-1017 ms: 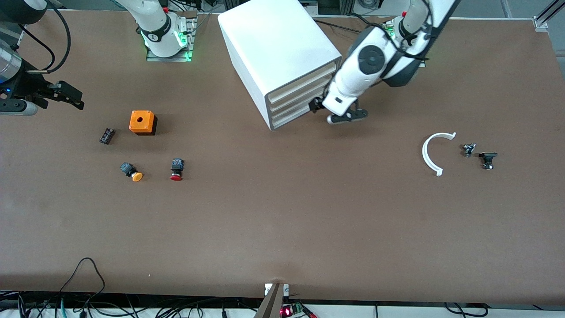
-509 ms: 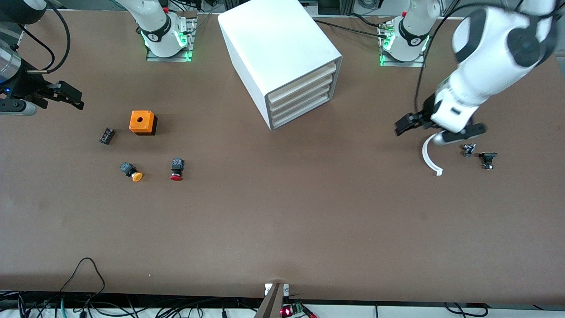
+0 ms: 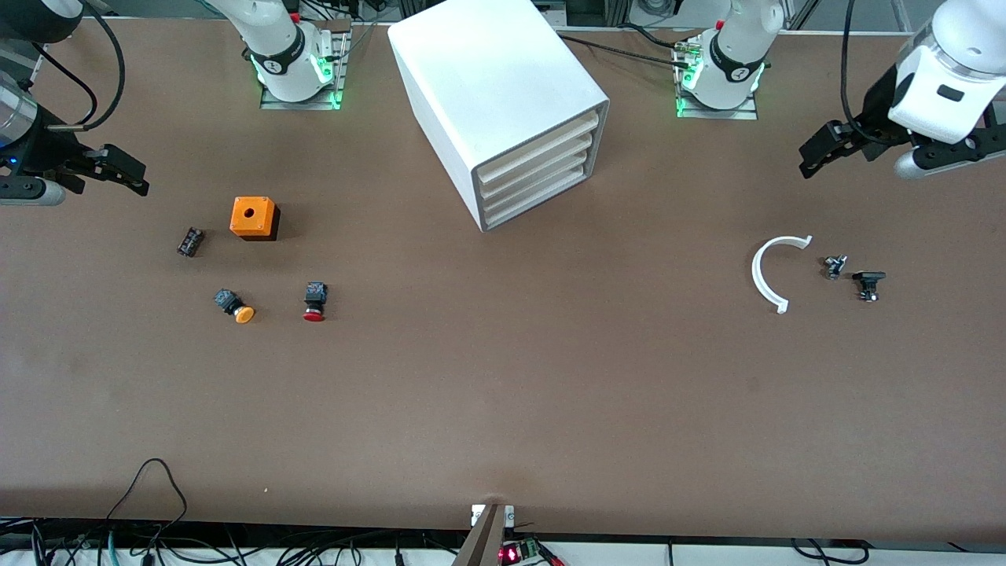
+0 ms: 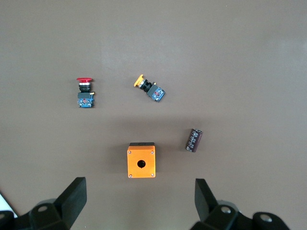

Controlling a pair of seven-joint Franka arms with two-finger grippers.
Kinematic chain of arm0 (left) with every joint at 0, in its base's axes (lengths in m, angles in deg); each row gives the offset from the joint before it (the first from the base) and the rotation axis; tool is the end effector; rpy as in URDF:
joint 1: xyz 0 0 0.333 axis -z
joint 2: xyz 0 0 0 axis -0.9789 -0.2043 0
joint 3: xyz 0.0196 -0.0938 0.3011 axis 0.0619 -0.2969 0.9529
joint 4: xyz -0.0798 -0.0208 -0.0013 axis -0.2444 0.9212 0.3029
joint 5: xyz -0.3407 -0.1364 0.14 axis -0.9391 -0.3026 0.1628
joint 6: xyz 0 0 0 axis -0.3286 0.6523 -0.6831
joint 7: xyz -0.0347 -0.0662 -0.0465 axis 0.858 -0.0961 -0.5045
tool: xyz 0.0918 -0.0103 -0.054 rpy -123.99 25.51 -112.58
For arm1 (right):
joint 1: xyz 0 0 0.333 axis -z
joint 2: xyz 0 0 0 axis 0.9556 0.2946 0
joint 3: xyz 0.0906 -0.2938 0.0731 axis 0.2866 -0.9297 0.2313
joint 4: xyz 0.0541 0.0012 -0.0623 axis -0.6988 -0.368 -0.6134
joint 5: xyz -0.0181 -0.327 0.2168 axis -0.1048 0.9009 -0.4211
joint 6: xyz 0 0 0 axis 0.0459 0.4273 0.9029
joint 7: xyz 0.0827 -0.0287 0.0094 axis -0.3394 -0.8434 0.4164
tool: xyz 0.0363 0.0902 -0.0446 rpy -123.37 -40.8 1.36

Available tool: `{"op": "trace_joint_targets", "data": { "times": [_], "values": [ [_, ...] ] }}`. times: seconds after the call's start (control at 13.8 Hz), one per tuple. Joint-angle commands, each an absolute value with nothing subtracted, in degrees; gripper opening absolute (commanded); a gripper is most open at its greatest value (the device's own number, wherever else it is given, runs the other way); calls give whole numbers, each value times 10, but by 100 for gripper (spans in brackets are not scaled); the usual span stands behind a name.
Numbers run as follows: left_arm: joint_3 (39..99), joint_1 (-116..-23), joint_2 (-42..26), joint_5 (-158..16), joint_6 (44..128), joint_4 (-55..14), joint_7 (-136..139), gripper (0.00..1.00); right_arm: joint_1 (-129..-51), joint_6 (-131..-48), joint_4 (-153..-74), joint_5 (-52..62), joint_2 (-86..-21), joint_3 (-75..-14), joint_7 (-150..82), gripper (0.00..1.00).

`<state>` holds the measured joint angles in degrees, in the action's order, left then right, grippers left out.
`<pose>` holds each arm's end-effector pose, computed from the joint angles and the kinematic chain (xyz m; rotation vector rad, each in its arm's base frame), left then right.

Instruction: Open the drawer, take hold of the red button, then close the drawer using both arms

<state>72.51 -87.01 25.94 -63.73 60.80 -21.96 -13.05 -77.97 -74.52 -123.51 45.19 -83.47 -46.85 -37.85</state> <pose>0.5069 -0.0636 0.6089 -3.1065 -0.4180 0.0412 0.5223 -0.0322 0.5519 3.1035 -0.0166 -0.0324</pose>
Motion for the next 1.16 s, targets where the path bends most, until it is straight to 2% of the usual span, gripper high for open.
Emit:
{"op": "trace_joint_targets", "data": {
  "times": [0.0,1.09],
  "values": [
    [727,-864,234,-625,598,-196,-108,100,-776,-742,-1233,442,-837,-468,-381,100],
    [733,-867,225,-631,606,-190,-5,100,-776,-744,-1233,442,-837,-469,-380,100]
  ]
}}
